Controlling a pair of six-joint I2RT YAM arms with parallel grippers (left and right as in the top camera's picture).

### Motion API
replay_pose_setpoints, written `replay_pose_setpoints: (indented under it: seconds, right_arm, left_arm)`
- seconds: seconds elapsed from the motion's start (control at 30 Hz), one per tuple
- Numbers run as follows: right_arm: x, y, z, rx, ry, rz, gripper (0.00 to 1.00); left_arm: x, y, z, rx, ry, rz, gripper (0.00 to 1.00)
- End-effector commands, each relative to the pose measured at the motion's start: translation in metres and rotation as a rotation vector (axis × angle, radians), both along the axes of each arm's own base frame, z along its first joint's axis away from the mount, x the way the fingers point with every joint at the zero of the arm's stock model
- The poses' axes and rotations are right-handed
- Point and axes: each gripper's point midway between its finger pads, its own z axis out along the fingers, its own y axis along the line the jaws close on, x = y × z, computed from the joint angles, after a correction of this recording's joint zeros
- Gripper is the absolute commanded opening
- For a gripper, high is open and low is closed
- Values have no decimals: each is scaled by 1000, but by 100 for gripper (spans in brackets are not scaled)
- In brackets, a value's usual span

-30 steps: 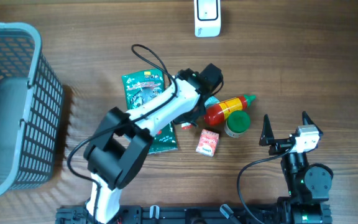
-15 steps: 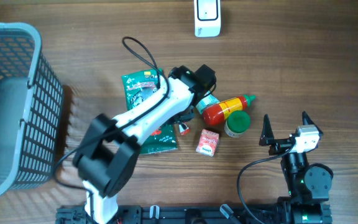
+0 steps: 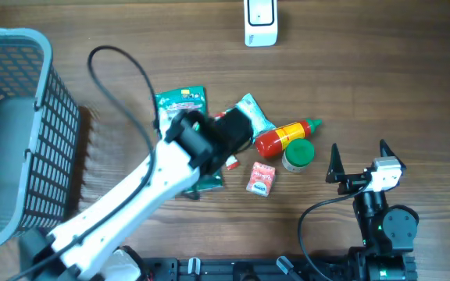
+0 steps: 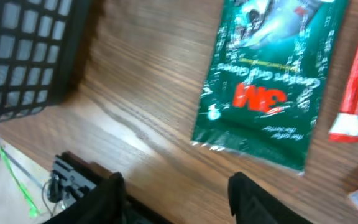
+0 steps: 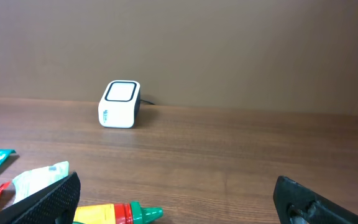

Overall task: Scan the item barcode
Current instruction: 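Carry the red tube out and lay it beside the glove pack, then move the right gripper toward the green-capped jar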

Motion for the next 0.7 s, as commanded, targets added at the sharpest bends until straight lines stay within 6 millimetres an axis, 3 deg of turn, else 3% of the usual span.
replay_pose_setpoints:
  seconds: [0.0, 0.03, 0.1, 0.23, 0.33, 0.43, 0.5, 0.67]
  right_arm:
    - [0, -1, 0, -18, -4, -8, 100]
    - [0, -1, 0, -18, -4, -8, 100]
    - [0, -1, 0, -18, -4, -8, 100]
    - [0, -1, 0, -18, -4, -8, 100]
    - [0, -1, 0, -18, -4, -8, 100]
    - [0, -1, 0, -17, -4, -8, 100]
    - [0, -1, 0, -18, -4, -8, 100]
    - [0, -1, 0, -18, -4, -8, 100]
  left_arm:
    - [-12, 31, 2, -8, -164, 97, 75]
    - [-9, 40, 0, -55, -229, 125, 84]
    - [2, 45, 3, -109, -271, 113, 87]
    - [38, 22, 6, -299, -217, -168, 99]
    - [46, 42, -1, -347, -177, -121, 100]
    - [39, 79, -10, -404, -124, 62, 100]
    - [28, 92, -14, -426, -81, 140, 100]
    - [2, 109, -20, -415, 11, 233, 100]
